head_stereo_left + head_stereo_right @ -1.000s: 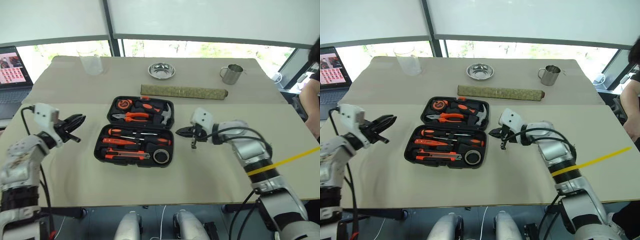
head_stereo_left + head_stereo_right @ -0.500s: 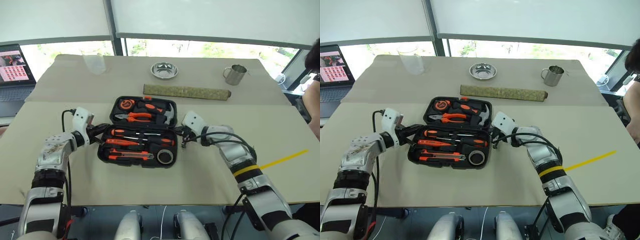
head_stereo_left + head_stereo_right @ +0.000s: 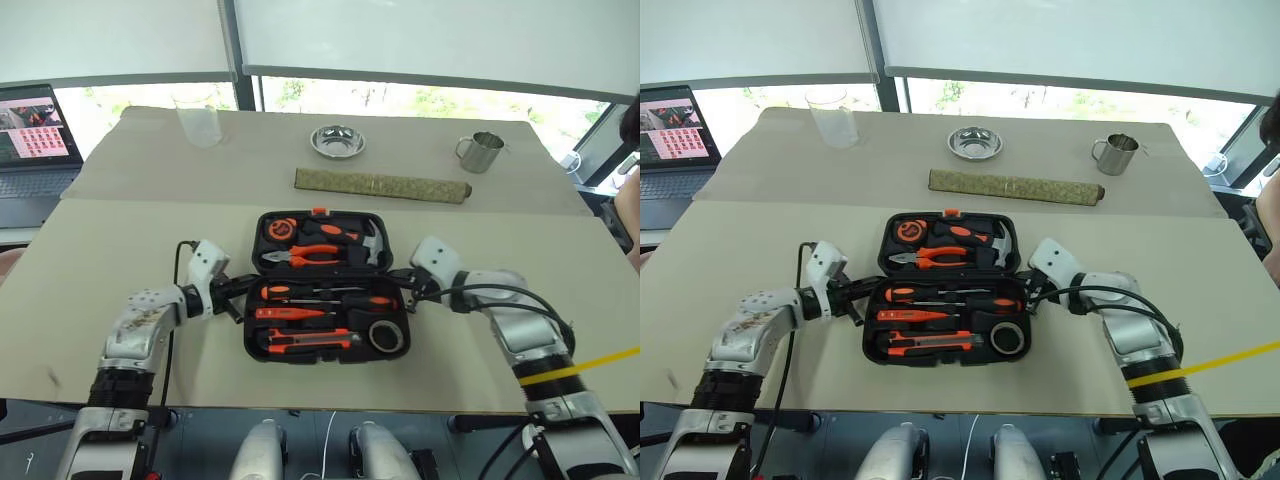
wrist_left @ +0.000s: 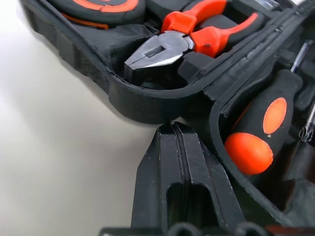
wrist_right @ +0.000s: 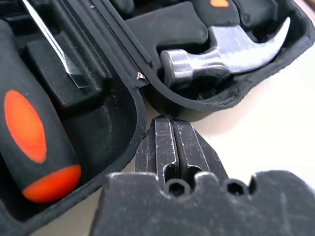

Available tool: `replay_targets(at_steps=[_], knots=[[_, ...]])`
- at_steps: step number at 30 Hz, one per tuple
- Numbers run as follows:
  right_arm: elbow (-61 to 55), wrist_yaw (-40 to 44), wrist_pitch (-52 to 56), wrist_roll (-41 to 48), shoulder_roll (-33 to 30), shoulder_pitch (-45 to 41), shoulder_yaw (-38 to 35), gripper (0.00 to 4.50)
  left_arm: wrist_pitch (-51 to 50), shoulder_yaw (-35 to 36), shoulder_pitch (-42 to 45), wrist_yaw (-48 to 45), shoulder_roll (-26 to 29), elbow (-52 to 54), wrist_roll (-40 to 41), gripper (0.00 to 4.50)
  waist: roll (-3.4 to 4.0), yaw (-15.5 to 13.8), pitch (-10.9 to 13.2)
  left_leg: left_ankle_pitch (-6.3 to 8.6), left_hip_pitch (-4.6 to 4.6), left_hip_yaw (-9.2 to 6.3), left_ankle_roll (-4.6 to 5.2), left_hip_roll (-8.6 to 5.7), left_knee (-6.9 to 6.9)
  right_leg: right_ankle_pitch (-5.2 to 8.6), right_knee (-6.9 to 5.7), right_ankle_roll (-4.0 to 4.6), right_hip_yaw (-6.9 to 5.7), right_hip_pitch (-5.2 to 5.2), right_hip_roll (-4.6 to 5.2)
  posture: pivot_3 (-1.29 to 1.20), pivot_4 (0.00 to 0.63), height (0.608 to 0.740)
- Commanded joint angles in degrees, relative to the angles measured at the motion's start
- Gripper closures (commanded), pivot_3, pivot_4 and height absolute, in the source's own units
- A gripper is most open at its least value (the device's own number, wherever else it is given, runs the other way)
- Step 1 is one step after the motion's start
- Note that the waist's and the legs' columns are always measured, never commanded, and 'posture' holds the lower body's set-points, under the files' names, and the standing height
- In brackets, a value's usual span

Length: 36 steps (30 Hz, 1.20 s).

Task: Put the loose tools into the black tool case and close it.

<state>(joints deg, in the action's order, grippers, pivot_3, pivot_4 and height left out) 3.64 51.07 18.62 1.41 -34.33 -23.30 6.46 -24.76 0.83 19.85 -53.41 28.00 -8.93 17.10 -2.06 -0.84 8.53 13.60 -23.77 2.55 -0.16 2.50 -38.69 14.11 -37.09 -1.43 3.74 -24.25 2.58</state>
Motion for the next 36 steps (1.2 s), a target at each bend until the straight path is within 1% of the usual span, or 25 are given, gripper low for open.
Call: replay_targets(at_steps=[1, 11, 13, 15, 16, 17, 18, 19, 20, 21, 22, 24, 26, 27, 29, 31, 36], knots=[[-5.67, 1.42, 1.43, 2.86, -0.29, 1.55, -0.44, 4.5, 0.27, -3.24, 0.7, -0.59, -1.69, 2.77, 0.12, 4.48, 0.0, 0.07, 0.0, 0.0, 0.0, 0.0, 0.0, 0.0, -0.04, 0.0, -0.02, 0.0, 0.01, 0.0, -0.01, 0.0, 0.15, 0.74], [-7.83, 1.02, 4.49, 3.82, -1.38, 4.44, -1.62, 4.5, 2.86, -2.37, 4.99, 1.93, -4.01, -2.31, -1.62, 4.48, 0.0, -0.21, 0.0, -0.01, 0.03, -0.09, 0.0, -0.05, -0.17, -0.05, -0.04, -0.08, 0.0, 0.12, -0.02, 0.0, 0.15, 0.74], [-8.35, 0.55, 7.33, 4.3, -1.97, 4.88, -2.87, 4.5, 0.18, -1.27, 4.78, 1.02, -3.49, -1.66, 0.2, 4.48, 0.0, -0.21, 0.0, -0.01, 0.03, -0.1, 0.0, -0.05, -0.17, -0.05, -0.04, -0.08, 0.0, 0.12, -0.02, 0.0, 0.15, 0.74], [-8.18, 0.96, 8.98, 4.93, -3.33, 4.73, -4.38, 4.5, -1.31, -0.1, 4.27, 2.11, -2.39, -0.52, 0.15, 4.48, 0.0, -0.18, 0.0, -0.01, 0.02, -0.11, 0.0, -0.05, -0.17, -0.05, -0.04, -0.08, 0.0, 0.11, -0.02, 0.0, 0.15, 0.74], [-8.43, 2.85, 11.89, 6.28, -5.23, 4.4, -5.31, 3.92, -2.31, 0.25, 3.69, 2.31, -0.38, 0.71, -0.61, 4.24, 0.0, -0.2, 0.0, -0.01, 0.02, -0.11, 0.0, -0.05, -0.17, -0.05, -0.04, -0.08, 0.0, 0.11, -0.02, 0.0, 0.15, 0.74], [-8.69, 4.22, 14.01, 7.32, -6.59, 4.18, -5.87, 3.81, -3.1, 0.47, 3.3, 2.41, 1.05, 1.6, -1.12, 3.98, 0.0, -0.12, 0.0, -0.01, 0.01, -0.12, 0.0, -0.05, -0.17, -0.05, -0.04, -0.09, 0.0, 0.1, -0.02, 0.0, 0.15, 0.74], [-9.08, 5.47, 16.78, 8.63, -8.01, 3.81, -6.22, 3.44, -4.27, 0.53, 3.1, 2.4, 2.48, 2.18, -1.55, 3.82, 0.0, 0.07, 0.0, -0.01, -0.01, -0.13, 0.0, -0.05, -0.17, -0.05, -0.03, -0.09, 0.0, 0.09, -0.02, 0.0, 0.15, 0.74], [-9.31, 6.62, 19.83, 9.89, -9.69, 3.17, -6.56, 3.1, -3.94, 1.27, 3.25, 3.14, 3.65, 2.05, -2.1, 3.46, 0.0, 0.21, 0.0, 0.0, 0.0, -0.13, 0.0, -0.03, -0.16, -0.05, -0.03, -0.08, 0.0, 0.08, -0.03, 0.0, 0.15, 0.74], [-9.34, 7.61, 22.34, 10.84, -11.3, 2.53, -6.55, 2.86, -4.17, 2.15, 3.47, 2.98, 4.55, 1.77, -1.48, 3.21, 0.0, 0.36, 0.0, 0.0, 0.01, -0.13, 0.01, -0.01, -0.16, -0.05, -0.04, -0.08, 0.0, 0.08, -0.05, 0.0, 0.15, 0.74], [-9.31, 8.26, 24.14, 11.59, -12.49, 2.02, -6.46, 2.32, -4.35, 2.65, 3.65, 2.9, 5.18, 1.57, -0.89, 2.75, 0.0, 0.56, 0.0, 0.0, 0.01, -0.14, 0.01, 0.0, -0.14, -0.05, -0.05, -0.08, 0.01, 0.06, -0.07, 0.0, 0.15, 0.74], [-8.56, 8.39, 29.91, 13.81, -13.29, -0.62, -7.35, 2.08, -7.75, 2.41, 4.33, 2.42, 7.88, 2.73, -0.87, 2.44, 0.0, 0.67, 0.0, 0.0, 0.02, -0.14, 0.01, 0.01, -0.11, -0.06, -0.05, -0.07, 0.02, 0.04, -0.08, 0.0, 0.15, 0.74], [-6.96, 7.33, 38.99, 16.69, -13.46, -5.58, -8.48, 1.48, -14.71, 1.86, 5.85, 1.68, 11.44, 5.08, 0.02, 1.8, -0.01, 1.49, 0.04, 0.0, 0.03, -0.13, 0.01, 0.06, -0.14, -0.06, -0.08, -0.06, 0.03, 0.02, -0.12, 0.0, 0.15, 0.74], [-5.35, 5.71, 45.55, 18.11, -12.93, -9.67, -8.62, 0.63, -20.77, 1.85, 7.69, 1.79, 12.61, 6.53, 1.9, 1.76, -0.01, 1.81, 0.05, -0.01, 0.03, -0.15, 0.01, 0.07, -0.13, -0.1, -0.11, 0.0, 0.05, -0.01, -0.16, 0.0, 0.15, 0.74], [-3.53, 4.85, 48.4, 18.66, -12.15, -12.37, -8.44, 0.41, -25.53, 2.36, 10.44, 3.72, 11.48, 5.92, 2.89, 1.76, -0.01, 1.77, 0.05, -0.01, 0.03, -0.19, 0.01, 0.07, -0.12, -0.1, -0.1, -0.01, 0.03, 0.0, -0.17, 0.0, 0.15, 0.74], [1.47, 1.76, 52.65, 18.38, -9.64, -18.15, -8.11, 0.41, -34.06, 3.65, 17.03, 9.9, 7.46, 2.59, 3.4, 1.76, -0.02, 1.39, 0.05, -0.01, 0.05, -0.2, 0.01, 0.07, -0.13, -0.09, -0.09, -0.01, 0.02, 0.05, -0.16, 0.0, 0.15, 0.74], [4.96, -0.95, 53.24, 17.22, -8.01, -21.59, -7.0, 0.41, -38.67, 5.54, 21.46, 15.07, 3.35, -0.45, 3.38, 1.76, -0.04, 0.98, 0.07, -0.07, -0.06, -0.28, 0.04, -0.01, -0.24, -0.16, -0.05, -0.12, -0.04, 0.08, -0.14, 0.0, 0.15, 0.74], [10.74, -6.44, 53.39, 15.88, -4.44, -25.56, -6.03, 0.41, -40.47, 3.0, 23.35, 17.94, 0.43, -3.18, 2.35, 1.76, -0.04, 1.54, 0.06, -0.05, -0.12, -0.23, 0.06, -0.06, -0.11, -0.17, -0.02, -0.15, 0.06, -0.02, -0.09, 0.0, 0.15, 0.74]])
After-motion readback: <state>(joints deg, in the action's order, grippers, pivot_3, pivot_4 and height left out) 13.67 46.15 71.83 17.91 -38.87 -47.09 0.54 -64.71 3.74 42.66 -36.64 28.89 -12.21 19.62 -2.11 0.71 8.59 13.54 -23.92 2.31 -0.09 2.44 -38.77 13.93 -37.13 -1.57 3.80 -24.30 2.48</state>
